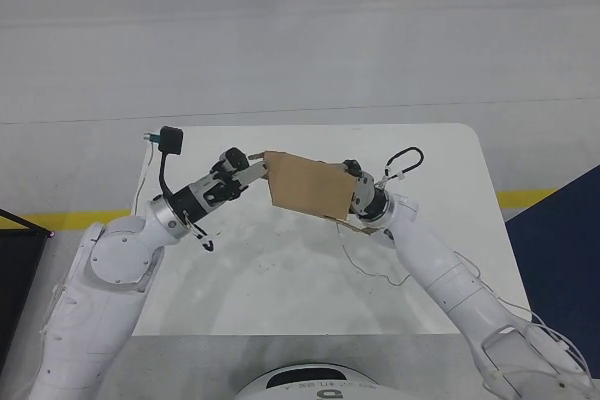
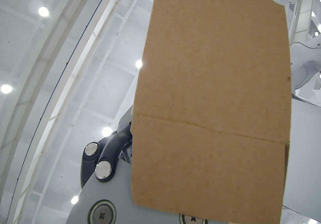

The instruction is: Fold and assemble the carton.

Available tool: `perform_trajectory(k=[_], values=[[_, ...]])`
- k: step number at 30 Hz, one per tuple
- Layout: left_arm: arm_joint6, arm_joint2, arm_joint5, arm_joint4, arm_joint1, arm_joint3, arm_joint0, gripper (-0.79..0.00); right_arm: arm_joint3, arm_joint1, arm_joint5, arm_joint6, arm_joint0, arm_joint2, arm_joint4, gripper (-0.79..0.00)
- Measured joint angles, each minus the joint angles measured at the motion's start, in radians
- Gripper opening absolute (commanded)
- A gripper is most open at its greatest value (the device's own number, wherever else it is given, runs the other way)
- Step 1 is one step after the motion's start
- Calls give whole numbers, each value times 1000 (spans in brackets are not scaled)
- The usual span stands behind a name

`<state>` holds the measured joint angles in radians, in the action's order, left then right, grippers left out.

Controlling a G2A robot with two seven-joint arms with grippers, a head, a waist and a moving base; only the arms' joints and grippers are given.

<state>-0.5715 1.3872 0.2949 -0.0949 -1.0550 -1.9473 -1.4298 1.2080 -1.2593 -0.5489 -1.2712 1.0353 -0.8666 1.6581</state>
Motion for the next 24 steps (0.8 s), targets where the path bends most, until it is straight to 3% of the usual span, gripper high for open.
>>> perform_trajectory(k=[24], values=[[-11,-80,6,-19,-10,15,34,0,-5,1,-6,6,-5,6,5,-785]])
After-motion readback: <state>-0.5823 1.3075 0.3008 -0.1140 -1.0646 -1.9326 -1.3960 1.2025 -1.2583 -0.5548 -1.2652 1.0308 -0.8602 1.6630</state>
